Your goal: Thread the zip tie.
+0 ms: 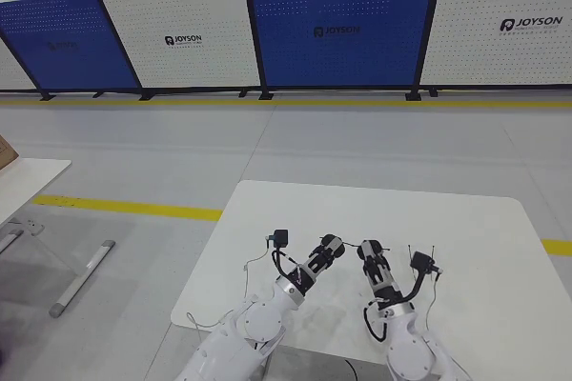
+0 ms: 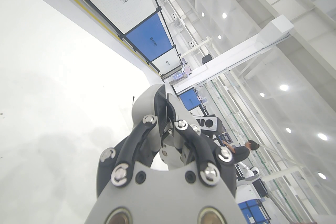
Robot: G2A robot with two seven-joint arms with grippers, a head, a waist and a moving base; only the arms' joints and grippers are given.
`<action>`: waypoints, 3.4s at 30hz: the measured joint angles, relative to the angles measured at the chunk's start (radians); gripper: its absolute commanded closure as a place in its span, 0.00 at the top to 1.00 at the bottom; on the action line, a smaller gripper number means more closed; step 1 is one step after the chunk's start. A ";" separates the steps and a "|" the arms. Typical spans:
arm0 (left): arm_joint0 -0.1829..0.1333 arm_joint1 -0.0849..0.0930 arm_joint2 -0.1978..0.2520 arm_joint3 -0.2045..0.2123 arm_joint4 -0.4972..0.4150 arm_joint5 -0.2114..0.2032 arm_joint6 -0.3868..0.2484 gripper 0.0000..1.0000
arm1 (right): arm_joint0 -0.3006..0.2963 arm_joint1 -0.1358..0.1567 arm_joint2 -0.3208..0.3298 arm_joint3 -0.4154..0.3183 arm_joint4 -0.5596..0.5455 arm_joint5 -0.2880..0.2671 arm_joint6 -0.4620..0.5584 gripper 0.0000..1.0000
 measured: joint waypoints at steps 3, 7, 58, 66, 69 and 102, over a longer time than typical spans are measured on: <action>0.000 0.000 0.000 0.000 0.000 0.000 0.000 0.00 | 0.005 -0.002 -0.001 0.004 0.008 0.004 0.011 0.00; 0.000 0.000 0.000 0.000 0.000 0.000 0.000 0.00 | 0.005 -0.003 0.002 0.000 0.019 0.004 0.027 0.25; 0.000 0.000 0.000 0.000 0.000 0.000 0.000 0.00 | -0.017 -0.013 0.011 -0.011 -0.037 0.011 0.021 0.00; 0.000 0.000 0.000 0.000 0.000 0.000 0.000 0.00 | -0.005 -0.015 0.006 -0.007 -0.048 0.005 0.043 0.00; 0.000 0.000 0.000 0.000 0.000 0.000 0.000 0.00 | 0.001 -0.015 0.004 -0.002 -0.046 -0.003 0.063 0.00; 0.016 0.005 -0.013 -0.032 -0.040 -0.004 -0.058 0.00 | 0.068 -0.002 0.008 0.077 0.031 -0.094 0.180 0.00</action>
